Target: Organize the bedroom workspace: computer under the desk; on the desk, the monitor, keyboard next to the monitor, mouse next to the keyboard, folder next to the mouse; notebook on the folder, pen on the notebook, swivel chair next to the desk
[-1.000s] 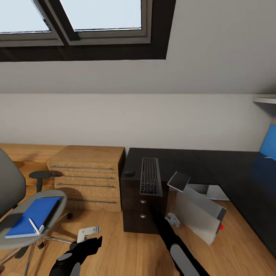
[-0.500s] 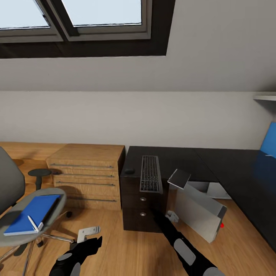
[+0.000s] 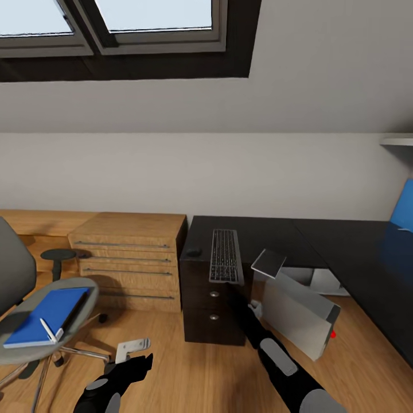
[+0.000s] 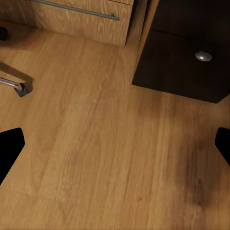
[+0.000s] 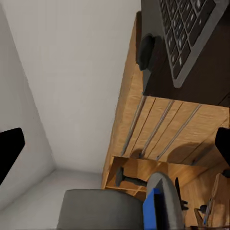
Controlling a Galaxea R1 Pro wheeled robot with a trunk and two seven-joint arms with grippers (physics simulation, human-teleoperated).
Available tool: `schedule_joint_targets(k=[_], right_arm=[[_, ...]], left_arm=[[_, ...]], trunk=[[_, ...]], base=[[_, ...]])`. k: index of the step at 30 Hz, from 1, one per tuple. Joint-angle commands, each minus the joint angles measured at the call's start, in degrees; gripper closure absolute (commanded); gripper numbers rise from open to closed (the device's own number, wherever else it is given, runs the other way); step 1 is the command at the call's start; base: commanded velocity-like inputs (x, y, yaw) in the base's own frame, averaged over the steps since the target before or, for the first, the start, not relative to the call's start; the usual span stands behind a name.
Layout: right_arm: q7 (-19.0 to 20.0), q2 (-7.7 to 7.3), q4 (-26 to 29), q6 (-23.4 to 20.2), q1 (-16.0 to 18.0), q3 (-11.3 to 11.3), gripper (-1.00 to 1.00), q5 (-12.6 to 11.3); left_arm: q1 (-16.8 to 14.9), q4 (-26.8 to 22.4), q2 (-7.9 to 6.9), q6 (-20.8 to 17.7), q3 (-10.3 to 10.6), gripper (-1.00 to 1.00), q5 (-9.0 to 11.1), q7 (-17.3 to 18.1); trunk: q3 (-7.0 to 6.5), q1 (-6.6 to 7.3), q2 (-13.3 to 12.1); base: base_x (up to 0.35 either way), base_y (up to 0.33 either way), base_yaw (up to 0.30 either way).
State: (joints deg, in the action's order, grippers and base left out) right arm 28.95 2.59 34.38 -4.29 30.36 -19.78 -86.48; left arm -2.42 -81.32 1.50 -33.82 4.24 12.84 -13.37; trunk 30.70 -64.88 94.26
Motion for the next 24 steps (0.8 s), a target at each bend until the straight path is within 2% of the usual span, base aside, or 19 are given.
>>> schedule_joint_targets(k=[1, 4, 14, 20, 22, 24], right_arm=[[0.22, -0.02, -0.04, -0.77, 0.05, -0.12, -1.00, -1.46], [0.28, 0.05, -0.06, -1.89, 0.05, -0.16, -1.00, -3.68], [0.66, 0.07, -0.07, -2.28, 0.05, -0.14, -1.00, -4.72], [3.53, -0.03, -0.02, -2.22, -0.05, -0.22, -1.00, -4.42], [6.68, -0.12, 0.11, -2.51, -0.11, -0.26, -1.00, -4.40], [8.13, -0.17, 0.20, -2.61, -0.12, -0.28, -1.00, -4.40]], left_arm=[[-0.04, -0.06, -0.01, -0.19, 0.06, -1.00, 0.60, -0.51], [-0.04, -0.08, 0.03, -0.19, 0.06, -1.00, 0.62, -0.51], [-0.04, -0.22, 0.07, -0.19, 0.06, -1.00, 0.65, -0.51], [-0.04, -0.30, 0.03, -0.19, 0.06, -1.00, 0.63, -0.51], [-0.04, -0.71, 0.07, -0.38, 0.13, -1.00, 0.64, -0.59], [-0.04, -0.78, 0.08, -0.42, 0.11, -1.00, 0.62, -0.59]], trunk=[[0.24, -0.22, 0.45], [0.78, -0.88, 1.65], [2.58, -3.08, 5.66], [3.66, -4.40, 8.07], [4.01, -4.83, 8.87], [4.37, -5.27, 9.67]], base=[[0.000, 0.000, 0.000], [0.000, 0.000, 0.000], [0.000, 0.000, 0.000], [0.000, 0.000, 0.000], [0.000, 0.000, 0.000], [0.000, 0.000, 0.000]])
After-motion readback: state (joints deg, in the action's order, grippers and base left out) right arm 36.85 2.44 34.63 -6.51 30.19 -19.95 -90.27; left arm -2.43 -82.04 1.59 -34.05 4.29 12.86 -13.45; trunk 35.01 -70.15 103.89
